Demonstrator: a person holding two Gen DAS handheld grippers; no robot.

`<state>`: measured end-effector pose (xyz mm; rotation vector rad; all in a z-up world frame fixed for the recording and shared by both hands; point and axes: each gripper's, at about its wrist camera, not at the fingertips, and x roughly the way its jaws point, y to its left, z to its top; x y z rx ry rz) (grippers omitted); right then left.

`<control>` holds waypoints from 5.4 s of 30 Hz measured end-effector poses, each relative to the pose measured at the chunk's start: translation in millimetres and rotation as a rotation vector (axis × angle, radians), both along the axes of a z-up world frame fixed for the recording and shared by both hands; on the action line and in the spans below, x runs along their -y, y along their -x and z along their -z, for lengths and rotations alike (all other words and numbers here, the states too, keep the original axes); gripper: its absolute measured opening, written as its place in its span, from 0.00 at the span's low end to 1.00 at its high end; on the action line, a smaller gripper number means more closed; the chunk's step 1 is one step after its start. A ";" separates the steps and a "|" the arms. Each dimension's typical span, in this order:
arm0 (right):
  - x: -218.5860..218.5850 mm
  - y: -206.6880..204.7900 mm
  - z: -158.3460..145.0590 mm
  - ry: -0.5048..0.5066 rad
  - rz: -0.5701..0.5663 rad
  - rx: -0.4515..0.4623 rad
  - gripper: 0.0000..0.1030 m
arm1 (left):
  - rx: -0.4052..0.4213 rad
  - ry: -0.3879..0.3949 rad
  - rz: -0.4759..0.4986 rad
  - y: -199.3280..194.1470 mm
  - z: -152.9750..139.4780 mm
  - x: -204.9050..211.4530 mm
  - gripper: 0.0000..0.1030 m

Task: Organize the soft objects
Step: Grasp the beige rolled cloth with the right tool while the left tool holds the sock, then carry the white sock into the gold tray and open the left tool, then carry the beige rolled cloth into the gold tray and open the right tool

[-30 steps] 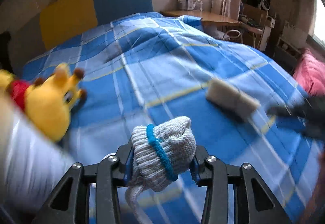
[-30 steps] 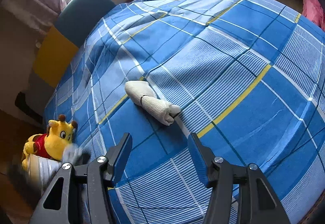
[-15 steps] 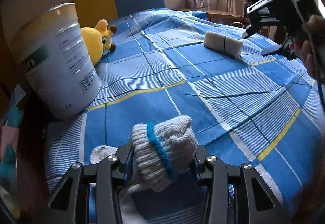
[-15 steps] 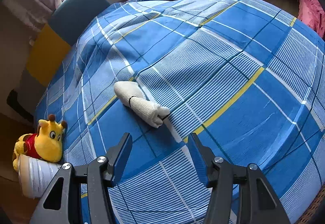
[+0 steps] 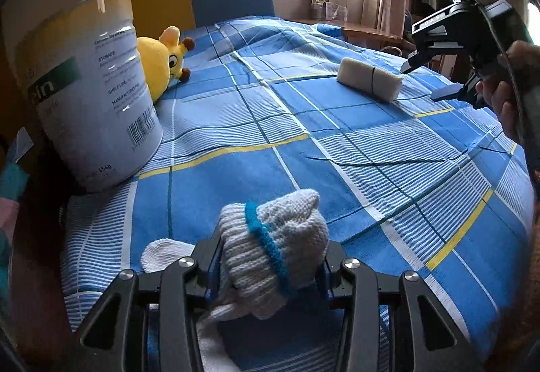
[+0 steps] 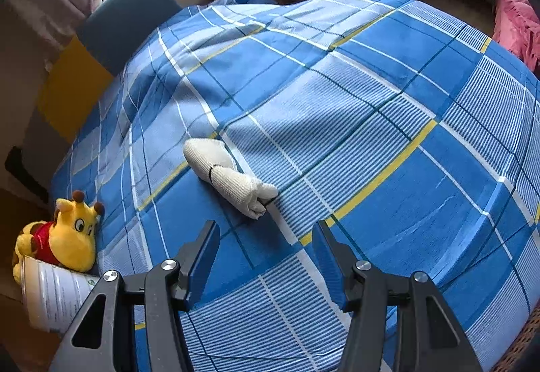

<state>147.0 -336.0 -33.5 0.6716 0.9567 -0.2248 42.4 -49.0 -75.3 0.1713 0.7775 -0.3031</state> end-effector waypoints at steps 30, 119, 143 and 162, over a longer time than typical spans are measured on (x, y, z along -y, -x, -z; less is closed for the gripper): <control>-89.1 -80.8 21.9 0.443 -0.529 -0.184 0.21 | -0.003 0.014 0.003 -0.3 0.2 -0.5 0.44; -143.8 -42.1 25.1 0.326 -0.504 -0.117 0.20 | -0.115 0.153 -0.713 62.8 -51.8 -341.6 0.74; -397.9 -157.2 -172.1 0.442 -0.702 0.205 0.20 | 0.013 0.096 -0.715 103.2 -93.7 -344.2 0.91; -580.3 34.8 -61.0 0.375 -1.360 0.172 0.20 | 0.078 0.060 -0.850 129.4 -108.4 -366.9 1.00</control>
